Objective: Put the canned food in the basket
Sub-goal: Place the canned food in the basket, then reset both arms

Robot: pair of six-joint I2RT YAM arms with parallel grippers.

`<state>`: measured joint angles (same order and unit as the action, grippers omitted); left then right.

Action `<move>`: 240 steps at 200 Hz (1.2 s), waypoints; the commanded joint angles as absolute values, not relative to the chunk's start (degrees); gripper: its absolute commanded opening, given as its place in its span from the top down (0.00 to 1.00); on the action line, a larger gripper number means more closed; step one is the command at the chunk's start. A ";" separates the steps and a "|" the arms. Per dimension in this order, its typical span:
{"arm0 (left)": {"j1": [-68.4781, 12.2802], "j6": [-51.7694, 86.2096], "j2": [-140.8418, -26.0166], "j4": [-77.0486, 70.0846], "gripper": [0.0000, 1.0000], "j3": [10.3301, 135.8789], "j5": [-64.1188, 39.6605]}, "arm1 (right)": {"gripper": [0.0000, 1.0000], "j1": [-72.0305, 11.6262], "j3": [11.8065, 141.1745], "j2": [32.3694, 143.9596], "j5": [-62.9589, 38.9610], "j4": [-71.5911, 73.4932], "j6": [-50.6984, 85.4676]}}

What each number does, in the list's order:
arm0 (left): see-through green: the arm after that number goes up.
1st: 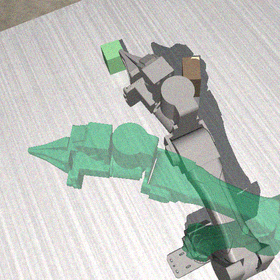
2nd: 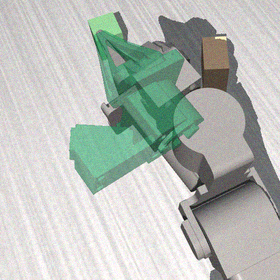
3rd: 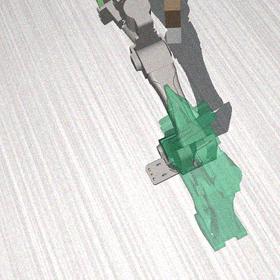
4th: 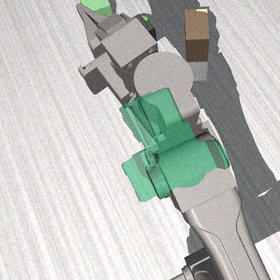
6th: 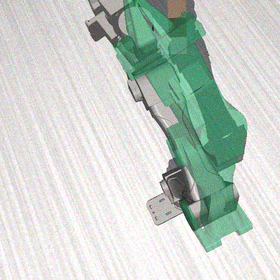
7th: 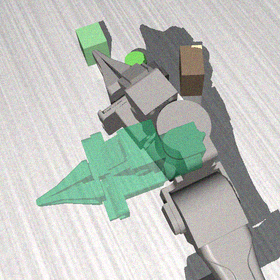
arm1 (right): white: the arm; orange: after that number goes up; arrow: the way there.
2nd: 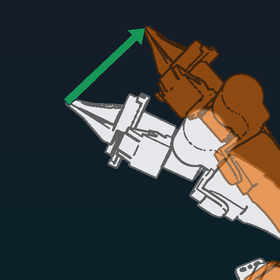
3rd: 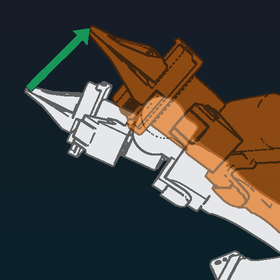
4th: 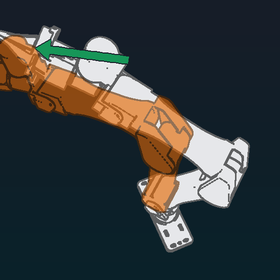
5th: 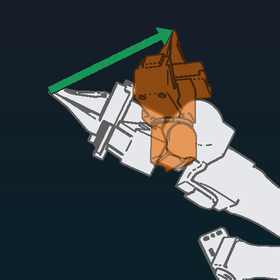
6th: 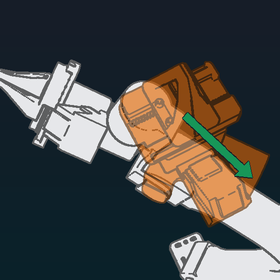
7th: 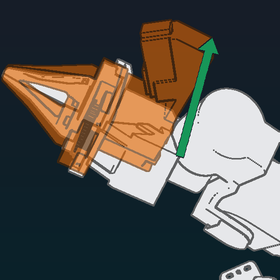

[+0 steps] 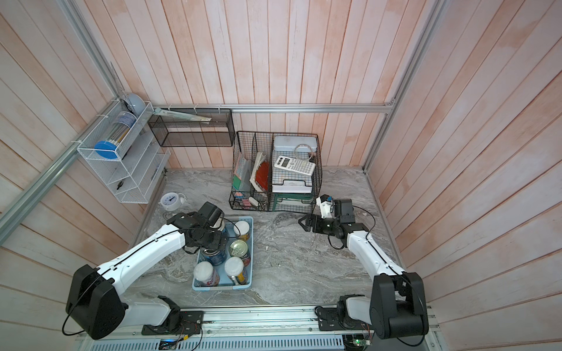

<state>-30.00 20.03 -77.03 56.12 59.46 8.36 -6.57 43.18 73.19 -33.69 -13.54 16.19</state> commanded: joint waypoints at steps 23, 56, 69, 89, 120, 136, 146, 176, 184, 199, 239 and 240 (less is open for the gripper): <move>-29.79 19.15 -70.76 57.64 0.00 66.16 6.96 | 0.09 -6.92 43.57 72.13 -33.66 -13.67 15.26; -28.72 18.10 -64.23 55.42 0.00 71.47 17.16 | 0.08 -6.92 44.34 69.46 -32.29 -12.82 15.69; -24.43 17.94 -62.16 51.13 0.00 70.75 17.12 | 0.08 -6.91 44.71 68.62 -30.88 -12.44 15.91; -13.59 19.01 -62.40 45.00 0.00 68.30 11.65 | 0.02 -6.96 45.26 66.73 -26.86 -12.12 15.99; -2.92 22.45 -60.75 27.86 0.00 58.42 16.43 | 0.02 -6.86 44.22 63.26 -19.41 -9.79 14.91; -1.70 22.58 -57.14 12.71 0.00 48.00 20.88 | 0.02 -6.87 44.29 62.77 -13.71 -9.60 13.99; -1.31 22.51 -55.30 3.53 0.00 41.75 23.93 | 0.02 -6.77 44.30 62.63 -9.55 -9.25 13.53; 0.42 19.16 -52.43 -16.50 0.00 27.63 32.02 | 0.02 -6.05 40.86 59.84 2.65 -2.58 13.91; 1.71 19.70 -52.71 -18.66 0.00 26.27 32.54 | 0.02 -5.77 38.76 58.72 4.17 0.97 13.30; 2.64 16.63 -54.29 -26.53 0.00 22.57 31.65 | 0.02 -5.63 34.26 56.83 7.97 8.26 11.46; 2.82 15.92 -57.46 -37.19 0.00 15.46 25.86 | 0.02 -4.89 22.70 55.06 15.68 24.64 5.87; 2.82 15.91 -57.56 -37.53 0.00 15.25 25.81 | 0.02 -4.82 22.56 55.13 15.71 24.80 5.84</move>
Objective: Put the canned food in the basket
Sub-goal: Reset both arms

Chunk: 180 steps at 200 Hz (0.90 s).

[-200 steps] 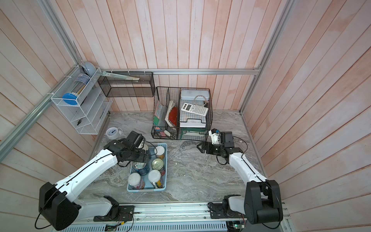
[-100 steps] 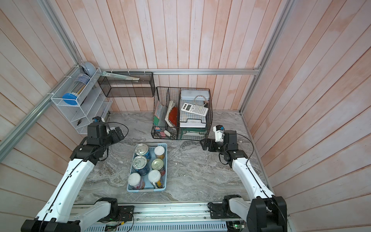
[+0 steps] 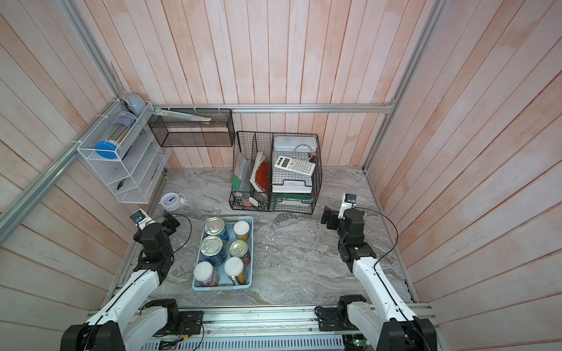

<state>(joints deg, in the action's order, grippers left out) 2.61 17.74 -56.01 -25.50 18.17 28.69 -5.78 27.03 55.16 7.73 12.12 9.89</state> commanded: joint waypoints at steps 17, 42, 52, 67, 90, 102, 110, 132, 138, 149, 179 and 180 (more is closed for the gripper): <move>2.81 16.56 -59.17 -41.39 0.00 12.24 27.22 | 0.02 -4.38 19.56 56.23 15.85 27.79 5.79; 2.80 14.88 -62.56 -48.61 0.00 10.46 27.56 | 0.02 -4.28 13.09 57.59 14.75 37.76 3.71; 2.86 14.07 -64.95 -51.95 0.00 10.07 27.51 | 0.02 -4.23 9.65 58.32 14.70 44.26 3.35; 2.90 13.38 -69.51 -56.90 0.00 9.32 27.38 | 0.02 -4.27 5.52 60.75 14.72 53.77 3.00; 3.38 11.55 -75.05 -64.39 0.00 8.65 25.47 | 0.02 -4.18 2.93 65.91 13.52 66.02 1.38; 4.37 12.93 -76.99 -66.85 0.00 8.49 24.38 | 0.02 -4.13 3.61 67.66 12.11 67.56 0.51; 4.90 13.88 -78.81 -70.35 0.00 7.44 23.79 | 0.02 -4.13 4.48 68.86 12.81 67.66 -0.27; 5.25 13.43 -84.78 -81.09 0.00 5.65 21.39 | 0.02 -4.02 4.64 71.77 15.07 71.95 0.24; 5.27 12.85 -84.55 -79.40 0.00 6.17 19.52 | 0.02 -3.85 4.44 72.64 15.45 73.53 0.88; 5.19 12.19 -85.05 -77.69 0.00 7.13 17.89 | 0.02 -3.66 3.82 74.03 14.78 76.14 0.02; 5.10 11.28 -89.93 -83.50 0.00 7.05 16.28 | 0.02 -3.56 2.78 79.20 15.42 84.16 0.00; 5.10 11.31 -89.79 -82.66 0.00 7.13 16.23 | 0.02 -3.54 2.71 79.33 15.44 84.35 0.00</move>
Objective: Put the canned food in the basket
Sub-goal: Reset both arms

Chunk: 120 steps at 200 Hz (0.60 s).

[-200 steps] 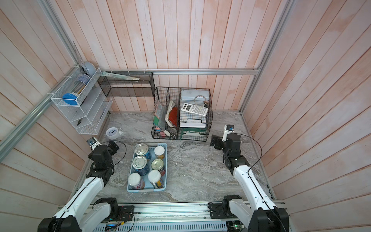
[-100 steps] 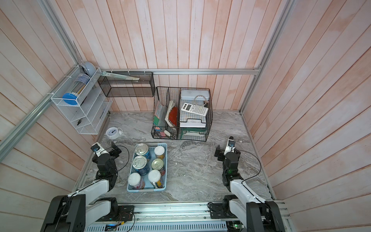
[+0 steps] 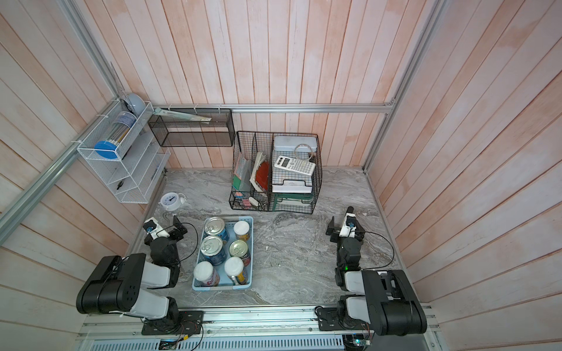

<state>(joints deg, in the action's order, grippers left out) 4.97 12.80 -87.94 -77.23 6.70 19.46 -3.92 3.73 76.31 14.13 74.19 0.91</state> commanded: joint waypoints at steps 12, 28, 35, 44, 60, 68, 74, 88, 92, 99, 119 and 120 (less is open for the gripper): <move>5.03 11.09 -88.28 -77.55 0.00 8.73 15.32 | 0.02 -3.43 2.17 81.73 15.27 87.63 -0.33; 5.05 10.20 -89.45 -77.06 0.00 10.20 13.45 | 0.02 -3.44 1.70 86.92 14.70 93.02 -0.74; 5.10 10.21 -88.89 -74.79 0.00 10.75 13.21 | 0.02 -3.43 1.54 90.11 14.95 97.07 -0.58; 5.10 9.98 -89.30 -74.61 0.00 11.20 12.78 | 0.02 -3.47 1.64 94.05 15.71 103.42 -0.99; 4.96 9.44 -89.20 -71.07 0.00 13.02 11.28 | 0.02 -3.17 4.53 90.13 15.30 92.31 -0.58; 4.41 9.17 -89.45 -69.83 0.00 13.91 11.29 | 0.02 -2.90 6.53 89.47 15.05 87.71 -0.28; 4.08 9.22 -89.35 -68.79 0.00 14.40 11.57 | 0.02 -2.70 7.97 89.80 14.86 85.63 -0.02; 4.04 9.15 -89.41 -69.12 0.00 14.38 11.71 | 0.02 -2.46 10.04 90.23 15.04 82.27 0.27; 4.04 9.21 -89.33 -68.93 0.00 14.41 11.76 | 0.02 -2.04 10.50 89.86 14.91 80.71 0.64; 3.98 9.21 -89.37 -68.87 0.00 14.47 11.89 | 0.02 -1.66 10.86 89.82 14.62 79.90 1.15; 3.52 7.67 -89.30 -68.63 0.00 14.51 12.73 | 0.02 -0.95 11.78 89.61 14.99 77.68 2.46; 3.52 7.70 -89.34 -68.68 0.00 14.55 12.78 | 0.02 -0.91 11.78 89.63 14.97 77.73 2.46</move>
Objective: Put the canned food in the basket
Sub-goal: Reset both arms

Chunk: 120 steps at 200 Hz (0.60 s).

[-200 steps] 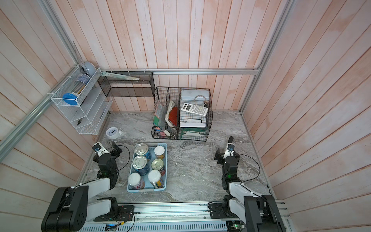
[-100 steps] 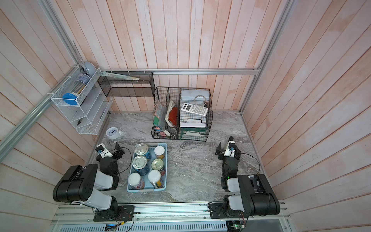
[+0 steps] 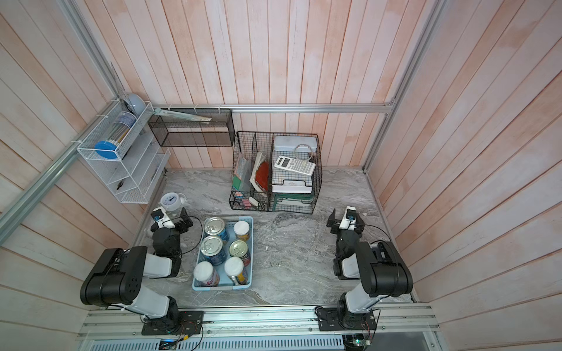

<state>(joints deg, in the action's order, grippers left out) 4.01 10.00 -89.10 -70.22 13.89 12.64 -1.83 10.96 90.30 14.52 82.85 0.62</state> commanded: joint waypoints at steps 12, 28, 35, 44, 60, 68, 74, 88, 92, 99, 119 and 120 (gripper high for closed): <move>3.34 7.57 -89.32 -68.81 0.00 14.43 12.98 | 0.02 -0.89 11.77 89.66 14.99 77.75 2.45; 3.34 7.56 -89.24 -68.90 0.00 14.44 13.01 | 0.02 -0.88 11.72 89.71 14.94 77.86 2.38; 3.34 7.56 -89.27 -68.90 0.00 14.40 13.03 | 0.02 -0.88 11.73 89.60 14.94 77.85 2.46; 3.33 7.72 -89.26 -69.06 0.00 14.27 13.01 | 0.02 -0.94 11.69 89.64 14.94 77.92 2.37; 3.34 7.70 -89.20 -69.17 0.00 14.21 12.85 | 0.02 -0.91 11.69 89.65 14.96 78.09 2.37; 3.34 7.65 -89.25 -69.17 0.00 14.18 12.84 | 0.02 -0.92 11.67 89.73 14.97 78.03 2.37; 3.34 7.70 -89.22 -69.17 0.00 14.24 12.83 | 0.02 -0.88 11.65 89.69 14.94 78.01 2.37; 3.34 7.71 -89.16 -69.10 0.00 14.24 12.83 | 0.02 -0.95 11.69 89.69 14.94 78.05 2.37; 3.34 7.70 -89.25 -69.14 0.00 14.24 12.91 | 0.02 -0.93 11.69 89.66 14.94 78.04 2.42; 3.26 7.69 -89.25 -69.17 0.00 14.24 12.92 | 0.02 -0.92 11.69 89.71 14.94 78.05 2.37; 3.18 7.59 -89.21 -69.17 0.00 14.24 13.01 | 0.02 -0.91 11.69 89.67 14.96 78.05 2.37; 3.17 7.57 -89.21 -69.17 0.00 14.24 13.01 | 0.02 -0.89 11.69 89.70 14.95 78.05 2.37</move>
<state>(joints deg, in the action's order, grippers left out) 3.57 8.54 -89.10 -69.17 13.89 12.64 -1.17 11.31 90.30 14.52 78.54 1.74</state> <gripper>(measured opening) 0.999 0.980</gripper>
